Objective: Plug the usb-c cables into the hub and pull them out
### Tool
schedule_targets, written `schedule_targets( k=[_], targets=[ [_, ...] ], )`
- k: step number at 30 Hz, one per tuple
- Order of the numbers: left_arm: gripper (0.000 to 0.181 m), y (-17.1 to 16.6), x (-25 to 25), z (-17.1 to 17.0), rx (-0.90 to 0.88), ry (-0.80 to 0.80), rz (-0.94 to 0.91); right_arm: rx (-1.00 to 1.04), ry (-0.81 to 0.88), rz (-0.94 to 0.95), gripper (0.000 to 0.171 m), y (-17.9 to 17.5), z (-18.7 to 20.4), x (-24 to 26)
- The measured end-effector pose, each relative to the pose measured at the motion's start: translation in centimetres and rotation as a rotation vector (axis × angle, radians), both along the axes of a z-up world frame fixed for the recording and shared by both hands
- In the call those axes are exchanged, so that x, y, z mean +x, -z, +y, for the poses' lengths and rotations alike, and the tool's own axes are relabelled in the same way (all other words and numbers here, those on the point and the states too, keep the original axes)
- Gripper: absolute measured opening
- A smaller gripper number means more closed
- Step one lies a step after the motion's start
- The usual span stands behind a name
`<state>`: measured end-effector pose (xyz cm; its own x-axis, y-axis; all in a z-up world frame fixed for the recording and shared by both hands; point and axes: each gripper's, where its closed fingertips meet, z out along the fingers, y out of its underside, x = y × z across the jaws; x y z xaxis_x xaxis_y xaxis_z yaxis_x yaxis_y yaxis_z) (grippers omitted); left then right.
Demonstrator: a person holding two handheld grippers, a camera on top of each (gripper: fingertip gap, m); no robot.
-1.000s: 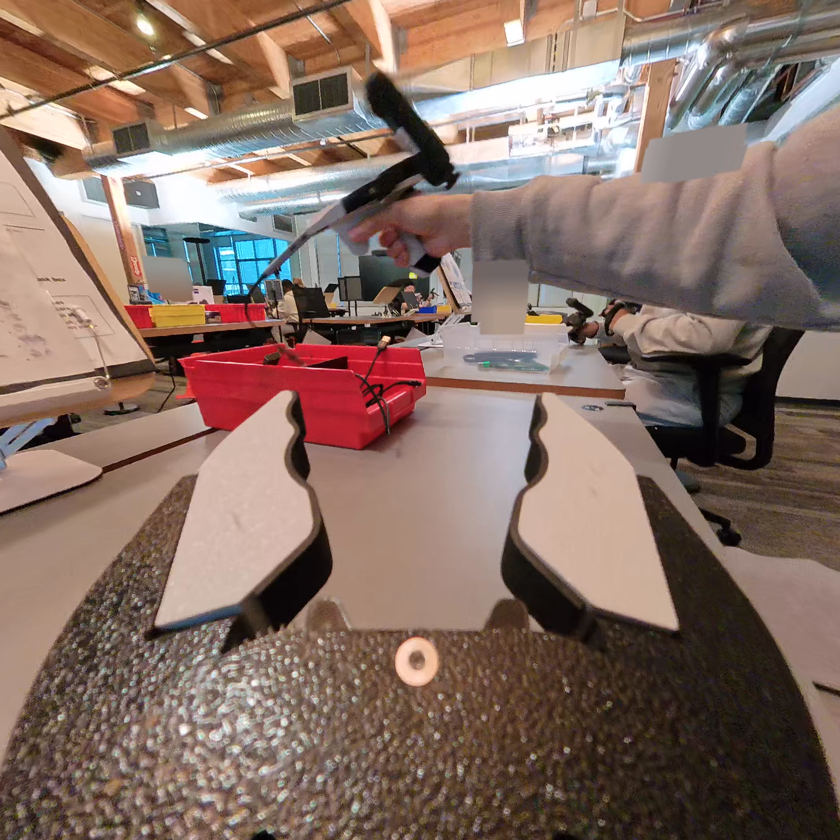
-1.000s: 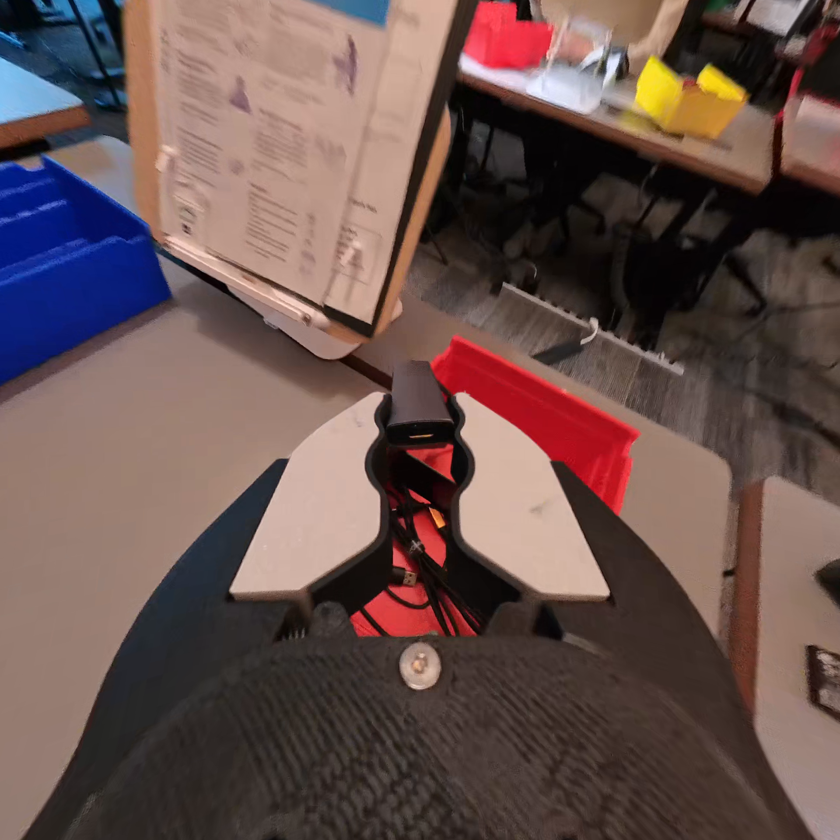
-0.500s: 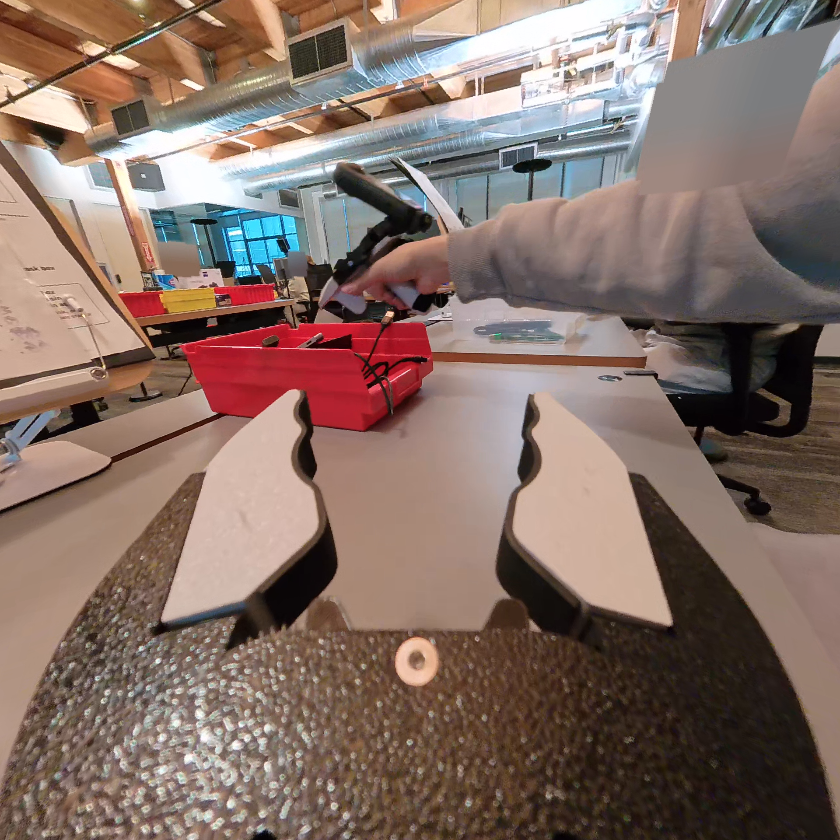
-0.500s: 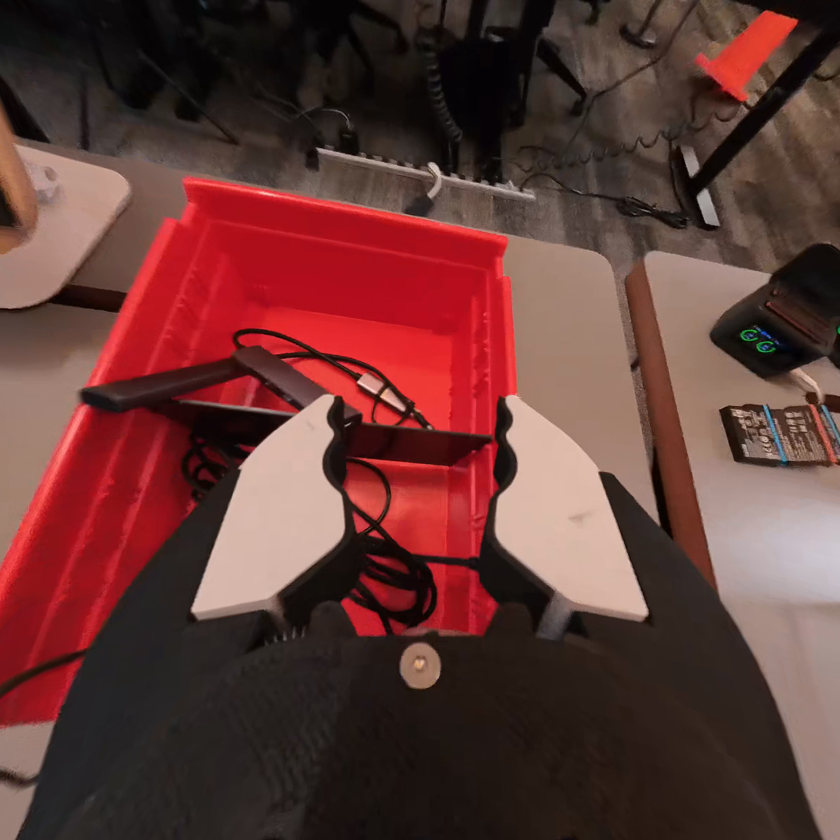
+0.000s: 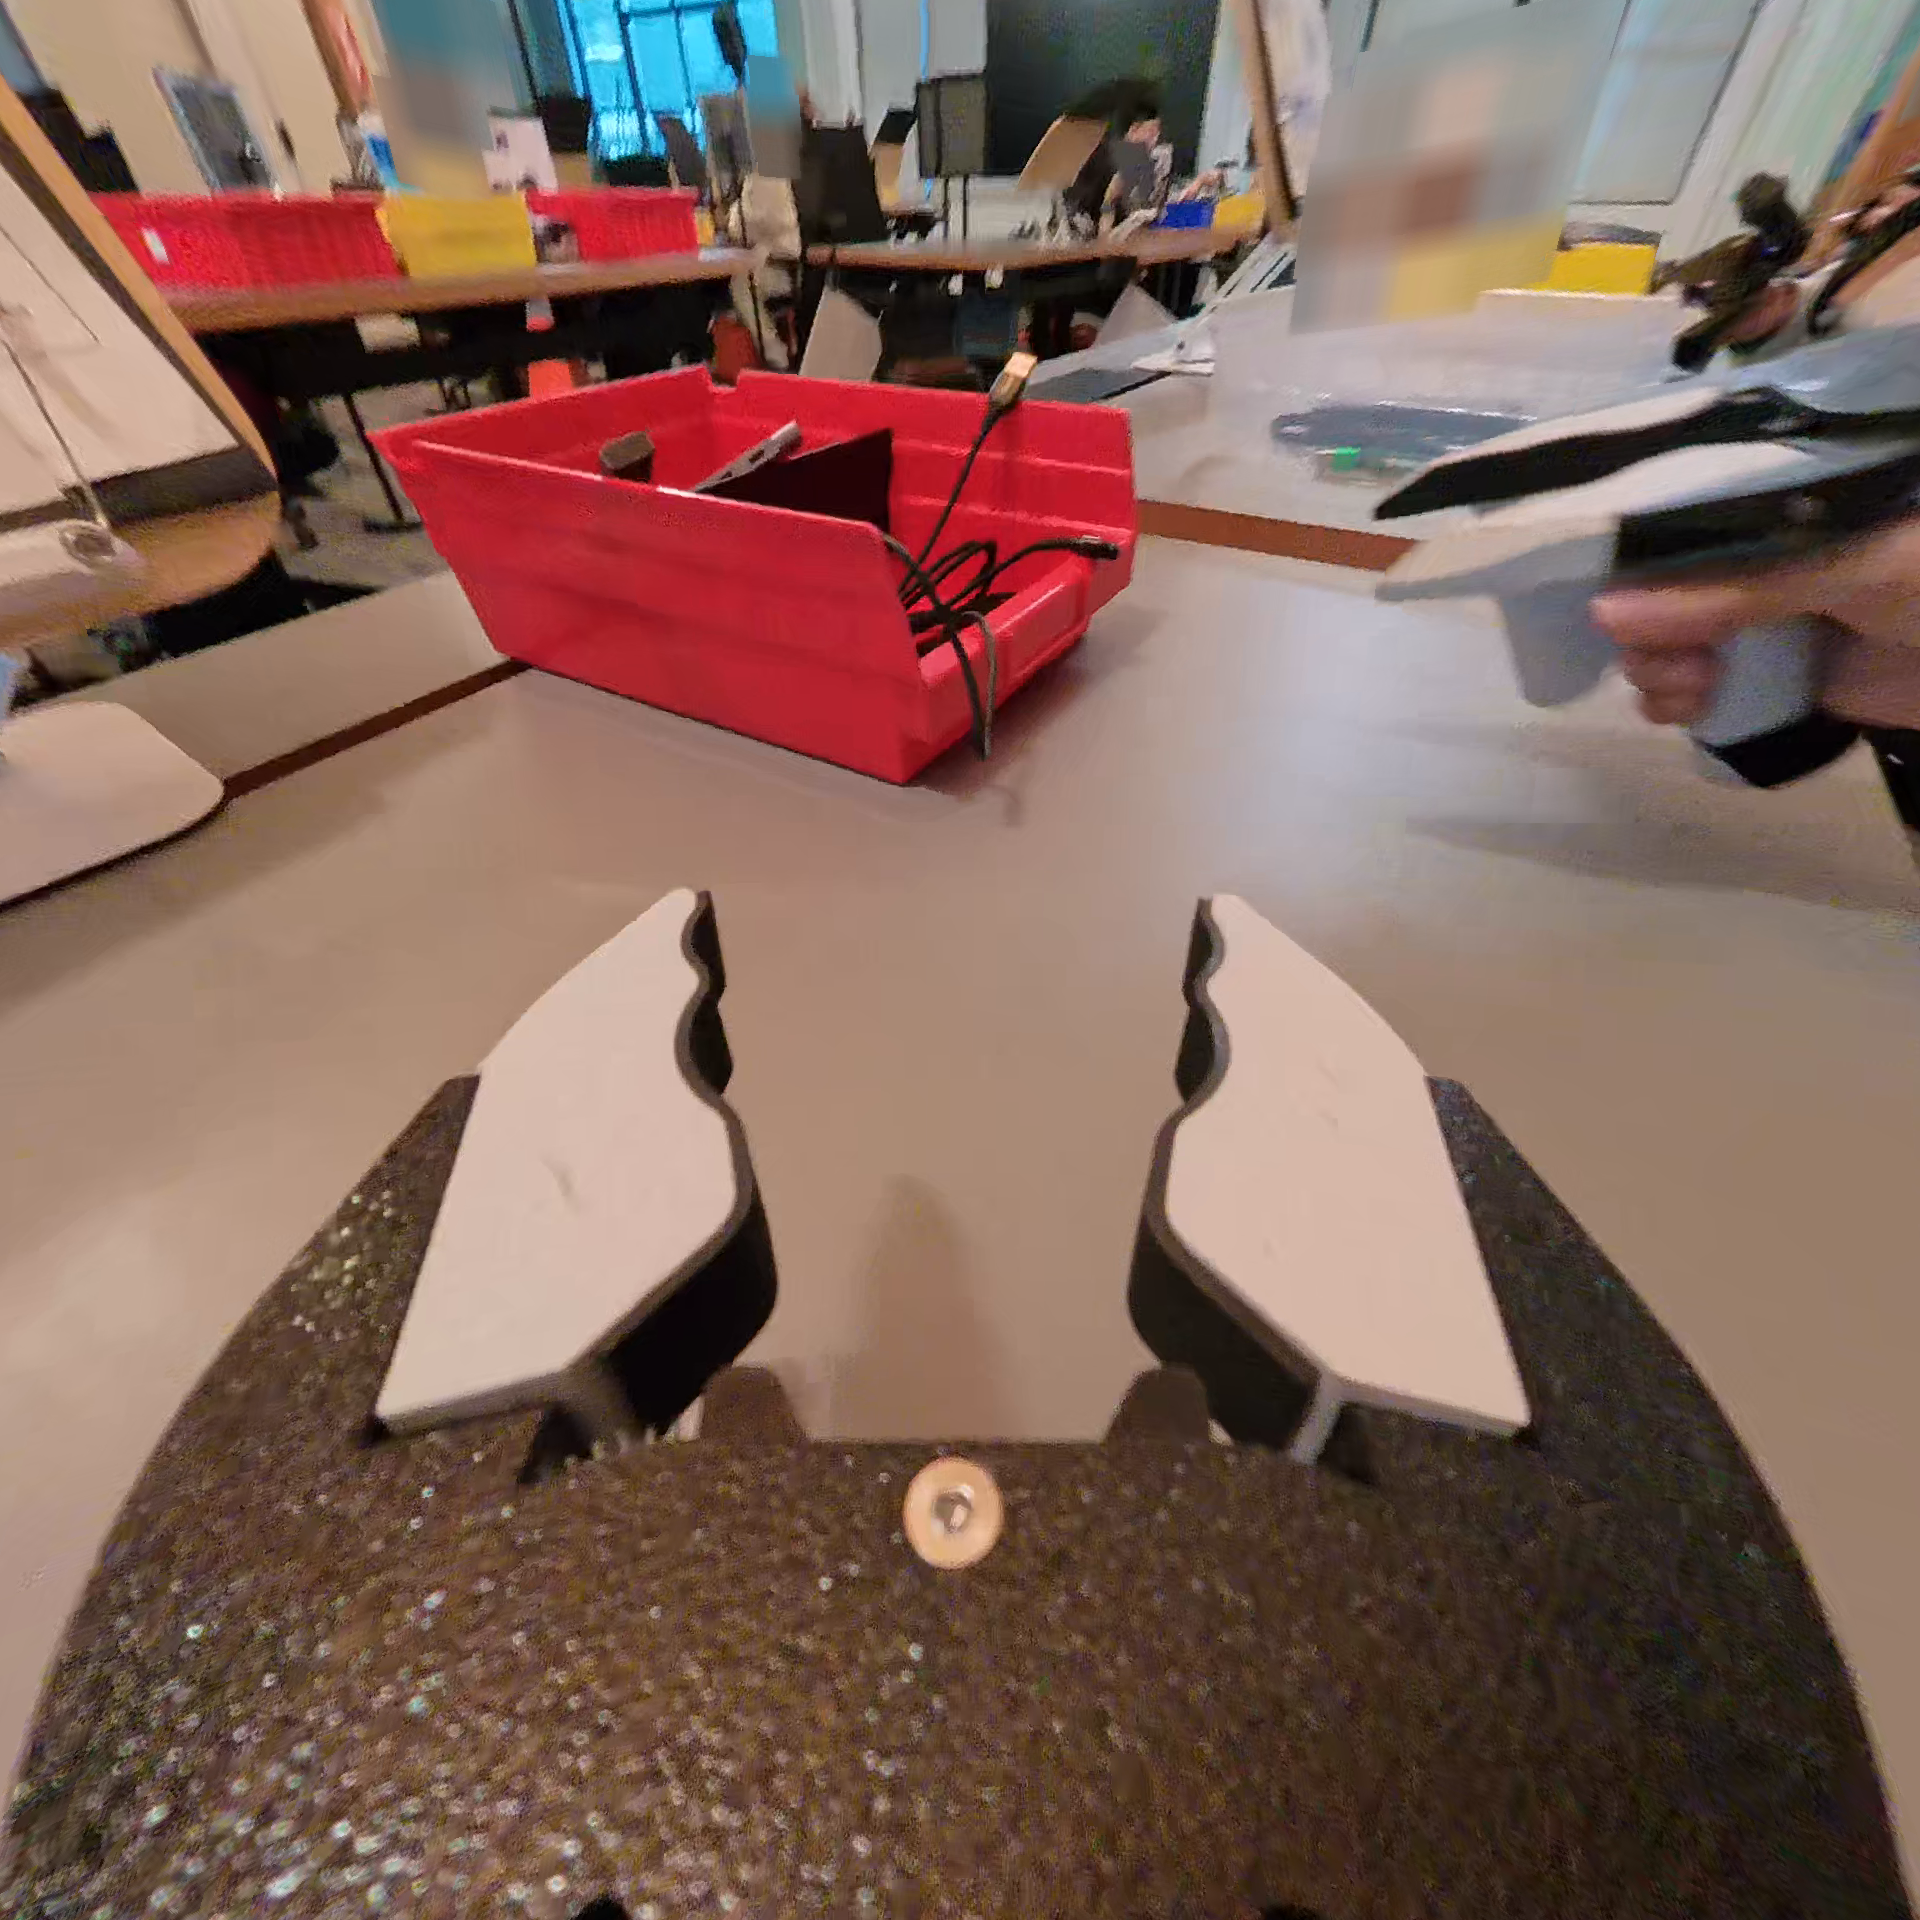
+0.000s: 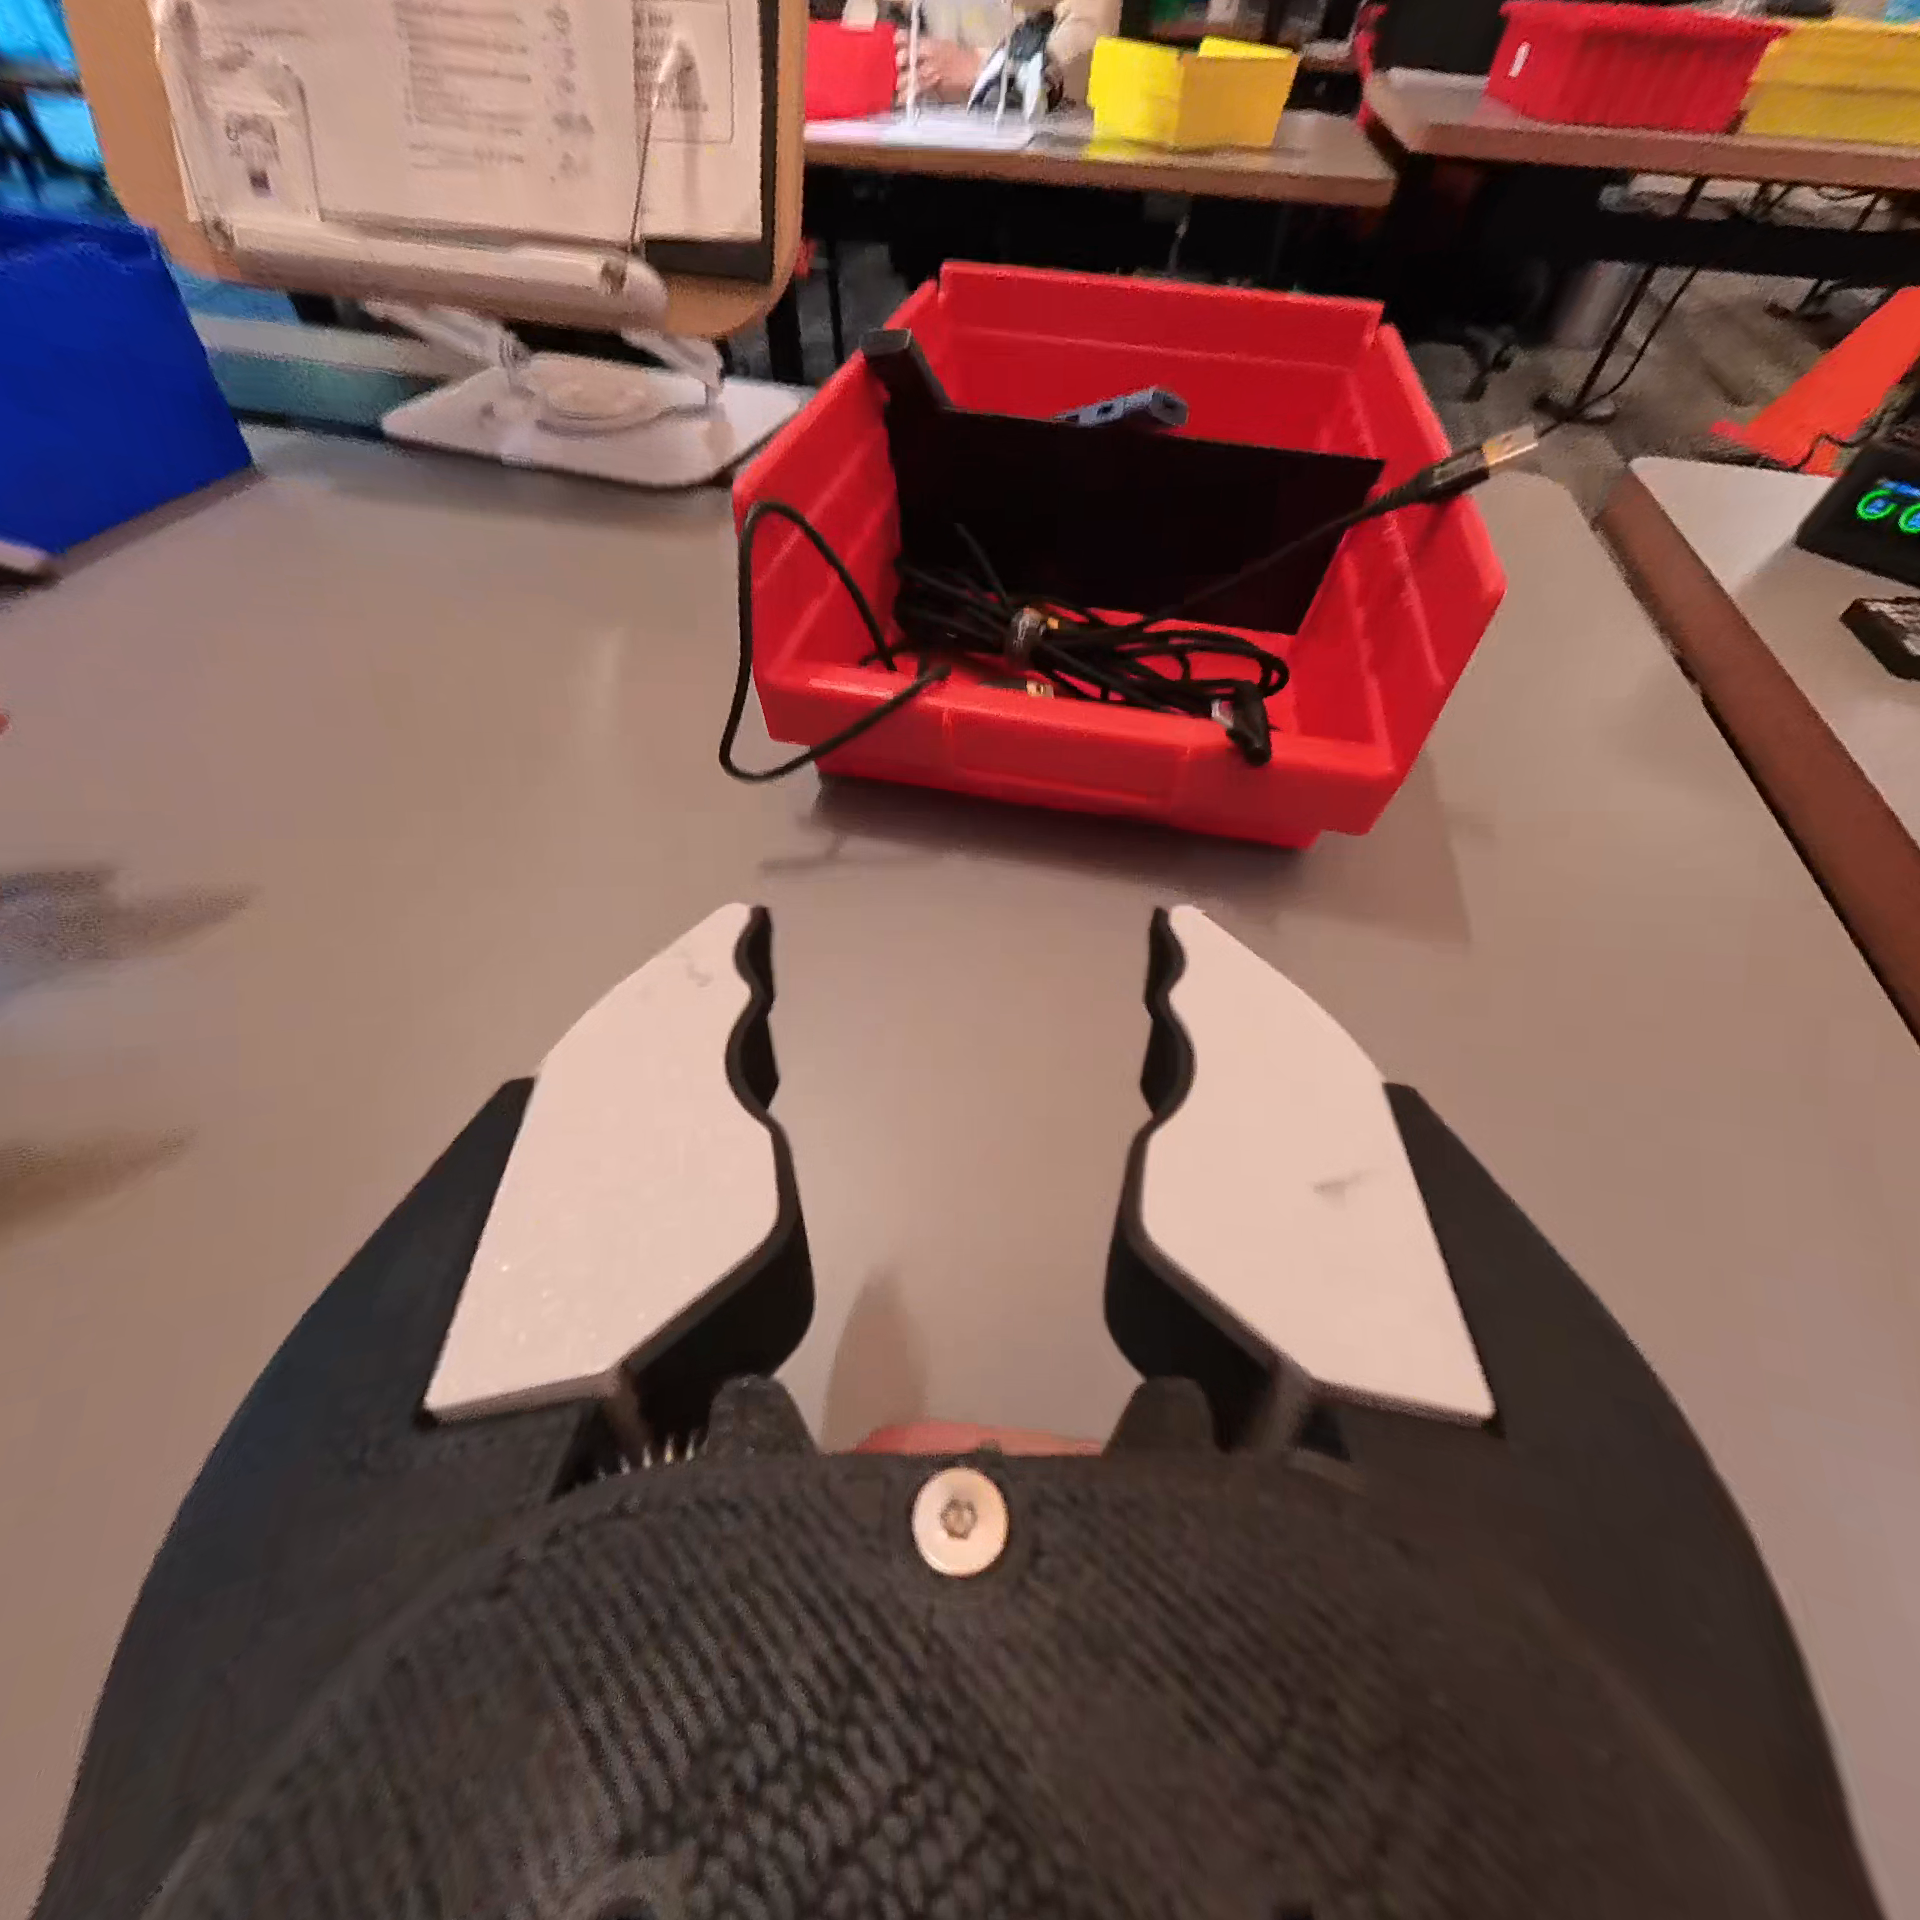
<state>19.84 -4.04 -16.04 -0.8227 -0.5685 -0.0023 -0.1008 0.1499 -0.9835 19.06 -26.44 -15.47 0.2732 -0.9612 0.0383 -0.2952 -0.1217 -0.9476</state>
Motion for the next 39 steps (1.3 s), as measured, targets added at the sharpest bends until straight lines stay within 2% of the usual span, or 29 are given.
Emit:
schedule_targets(
  k=[4, 9, 14, 17, 21, 26, 30, 31, 34, 37, 39],
  targets=[
    [0.083, -0.5, 4.4, -3.2, -0.008, -0.116, 0.088, -0.029, 0.143, 0.105, 0.089, 1.0, -3.6, -0.7],
    [0.060, -0.1, 9.1, -6.2, 0.084, -0.238, 0.179, 0.089, 0.059, 0.068, 0.087, 0.1, -2.7, -0.5],
    [0.064, -0.6, 11.3, -9.5, 0.036, -0.265, 0.310, 0.107, 0.029, 0.095, 0.087, 1.1, -1.8, -0.3],
    [0.057, -0.6, 13.2, -9.4, 0.060, -0.369, 0.341, 0.043, 0.013, 0.120, 0.087, 1.6, -1.6, -0.3],
    [0.060, -2.0, 15.0, -10.2, -0.011, -0.433, 0.374, 0.035, 0.020, 0.137, 0.089, 1.5, -1.6, -0.3],
    [0.063, -0.7, 18.0, -11.1, 0.174, -0.513, 0.435, 0.005, 0.042, 0.134, 0.088, 1.2, -2.4, -0.3],
    [0.065, 2.5, 19.3, -12.5, 0.368, -0.488, 0.544, -0.069, 0.067, 0.144, 0.088, 1.3, -3.2, -0.5],
    [0.060, 3.2, 19.6, -12.6, 0.413, -0.486, 0.552, -0.075, 0.067, 0.145, 0.088, 1.3, -3.2, -0.5],
    [0.022, 4.7, 20.3, -12.1, 0.514, -0.496, 0.534, -0.109, 0.078, 0.143, 0.088, 1.2, -3.6, -0.7],
    [0.017, 4.7, 20.5, -11.4, 0.491, -0.475, 0.504, -0.138, 0.080, 0.137, 0.088, 0.8, -4.1, -0.9],
    [0.016, 4.7, 20.0, -10.1, 0.539, -0.438, 0.478, -0.134, 0.077, 0.114, 0.088, 0.1, -4.3, -1.1]
  ],
)
